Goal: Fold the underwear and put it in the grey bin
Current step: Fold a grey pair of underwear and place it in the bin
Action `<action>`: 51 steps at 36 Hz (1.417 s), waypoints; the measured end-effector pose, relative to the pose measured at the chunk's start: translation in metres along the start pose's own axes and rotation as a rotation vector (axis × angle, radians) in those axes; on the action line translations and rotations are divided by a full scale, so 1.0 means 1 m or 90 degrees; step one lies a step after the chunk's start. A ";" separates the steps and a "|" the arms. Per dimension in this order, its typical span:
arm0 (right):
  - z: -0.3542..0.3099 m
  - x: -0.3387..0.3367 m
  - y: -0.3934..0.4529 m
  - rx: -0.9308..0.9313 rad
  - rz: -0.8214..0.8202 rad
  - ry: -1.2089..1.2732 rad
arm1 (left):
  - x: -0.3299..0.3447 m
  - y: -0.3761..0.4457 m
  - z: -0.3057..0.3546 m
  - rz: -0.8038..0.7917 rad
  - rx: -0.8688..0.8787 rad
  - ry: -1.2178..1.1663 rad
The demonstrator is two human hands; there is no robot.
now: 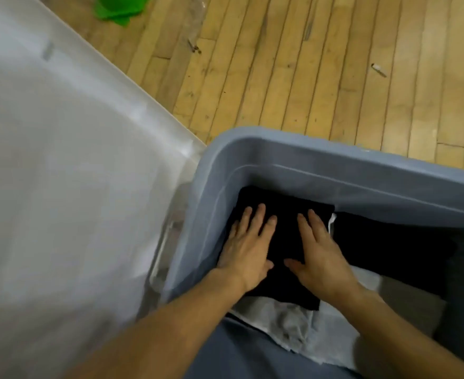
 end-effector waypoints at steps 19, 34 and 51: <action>-0.562 -0.287 -0.146 -0.480 0.168 0.034 | -0.400 -0.484 -0.197 0.585 -0.382 -0.100; -0.712 -0.049 -0.079 -0.414 -0.063 -0.144 | -0.300 -0.541 -0.414 0.664 -0.349 -0.207; -0.948 -0.274 -0.207 -0.613 0.060 -0.072 | -0.520 -0.776 -0.391 0.814 -0.356 -0.511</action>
Point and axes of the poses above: each hand's wrist, its own y-axis towards the middle knuckle, its own x-axis out of the palm, z = x × y, the point moved 9 cm from there along y, towards the middle knuckle, and after that the axes turned 2 degrees about -z, right-handed, at the moved point
